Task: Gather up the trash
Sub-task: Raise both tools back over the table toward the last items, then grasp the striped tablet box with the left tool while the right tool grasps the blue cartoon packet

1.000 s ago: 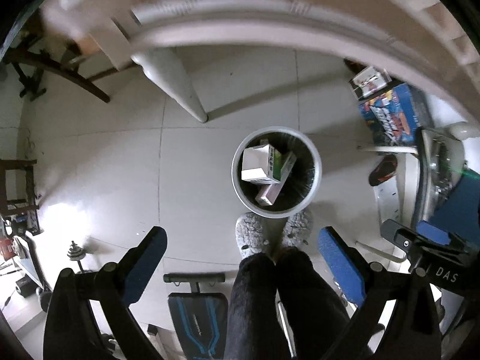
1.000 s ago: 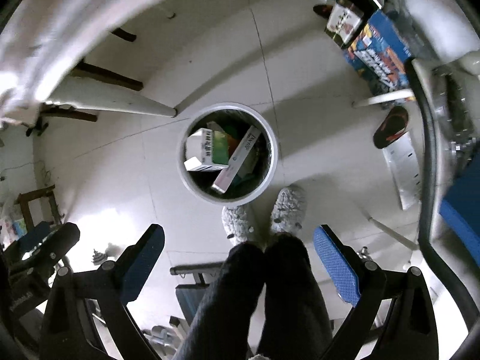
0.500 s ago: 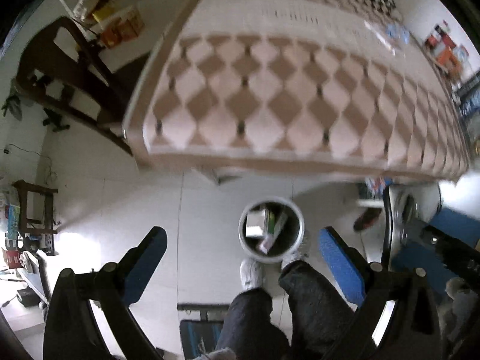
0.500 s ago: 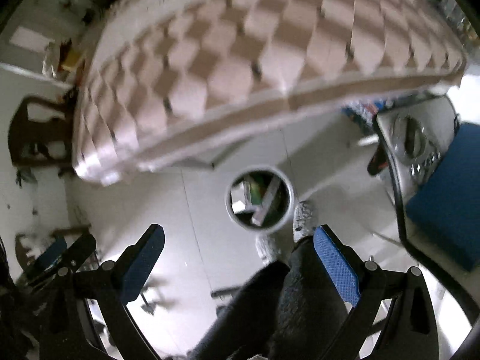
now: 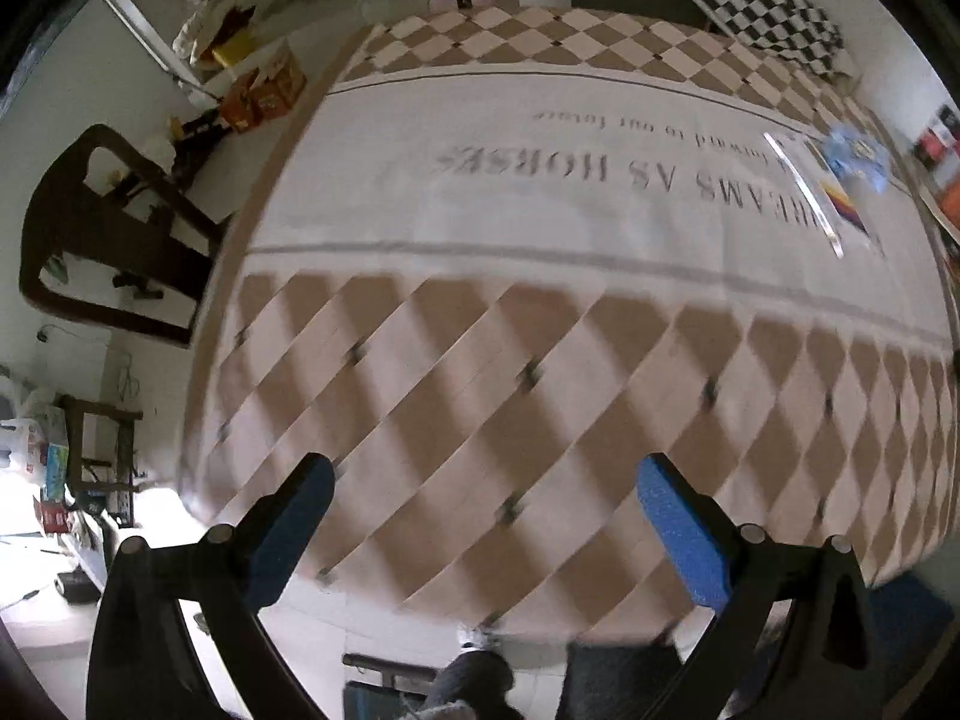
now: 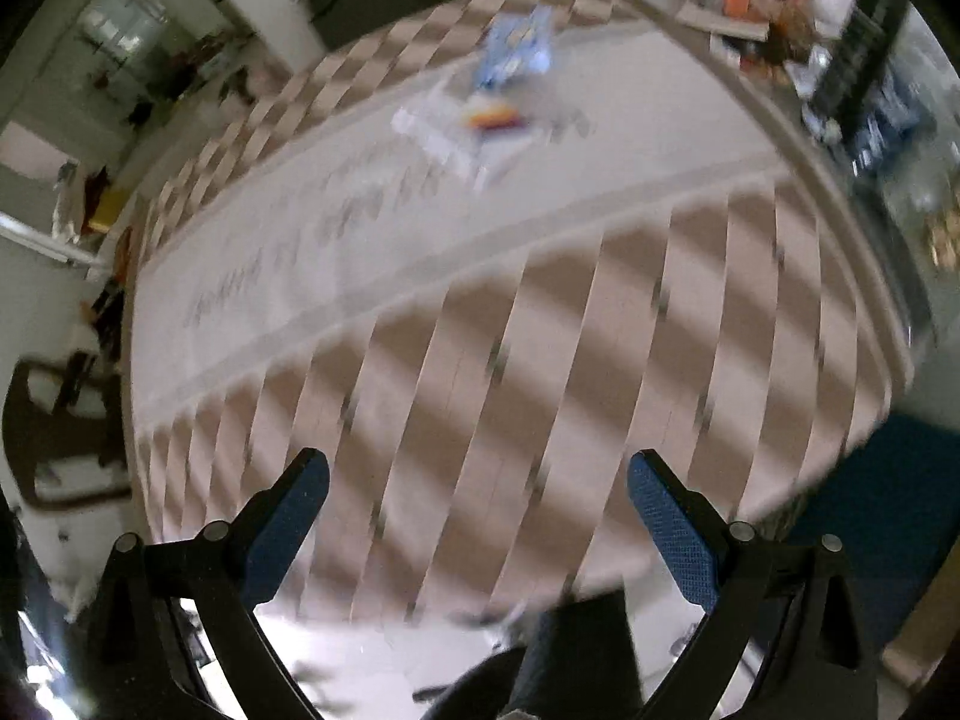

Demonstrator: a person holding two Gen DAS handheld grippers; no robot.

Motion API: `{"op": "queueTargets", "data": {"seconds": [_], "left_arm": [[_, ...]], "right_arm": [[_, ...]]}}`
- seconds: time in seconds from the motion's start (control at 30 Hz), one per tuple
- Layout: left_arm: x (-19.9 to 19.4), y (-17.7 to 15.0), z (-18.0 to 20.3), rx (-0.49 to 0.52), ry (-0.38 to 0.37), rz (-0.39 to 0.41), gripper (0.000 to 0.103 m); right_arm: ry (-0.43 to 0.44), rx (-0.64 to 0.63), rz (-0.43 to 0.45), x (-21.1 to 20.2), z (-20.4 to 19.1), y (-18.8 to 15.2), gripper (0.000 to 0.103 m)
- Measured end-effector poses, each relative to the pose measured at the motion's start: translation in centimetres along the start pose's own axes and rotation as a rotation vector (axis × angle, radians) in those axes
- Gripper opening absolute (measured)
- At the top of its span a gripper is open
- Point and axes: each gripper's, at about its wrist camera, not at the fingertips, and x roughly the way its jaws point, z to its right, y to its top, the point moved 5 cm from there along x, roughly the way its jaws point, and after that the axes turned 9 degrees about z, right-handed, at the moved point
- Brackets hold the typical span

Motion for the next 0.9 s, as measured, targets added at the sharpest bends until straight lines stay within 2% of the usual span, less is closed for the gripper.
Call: {"op": "queueTargets", "data": {"seconds": [0.1,0.27,0.3,0.37,0.6,0.67,0.77,0.9], "left_arm": [[2.8,4.0,3.7,-0.023,-0.006,-0.072,0.103],[7.1,9.6,9.3,-0.030,-0.002,-0.134,0.103],[8.0,10.6,10.3,-0.029,-0.001,-0.149,0.103],[9.7,12.3,12.1,-0.028,0.004,-0.178,0.103],[12.1,16.9,17.4,-0.059,-0.069,-0.239,0.103],[12.1,18.1,19.1,-0.062,-0.095,-0.242,0.103],[12.1,19.4,21.5,-0.090,-0.151,-0.266,0.103],[13.0,19.9,24.7,-0.134,-0.228,-0.340,0.103]], "right_arm": [[-0.020,0.015,0.001,2.8,1.6,7.9,0.101],[-0.027,0.029,-0.024,8.8,3.6,19.6,0.100],[-0.029,0.033,-0.030,10.0,3.7,21.1,0.100],[-0.033,0.034,-0.048,12.4,4.1,23.8,0.092],[0.004,0.097,-0.129,19.2,5.4,28.4,0.065],[0.034,0.117,-0.152,20.4,5.5,28.8,0.039],[0.058,0.136,-0.138,21.0,6.2,29.5,0.024],[0.030,0.162,-0.082,19.3,8.7,30.0,0.018]]}}
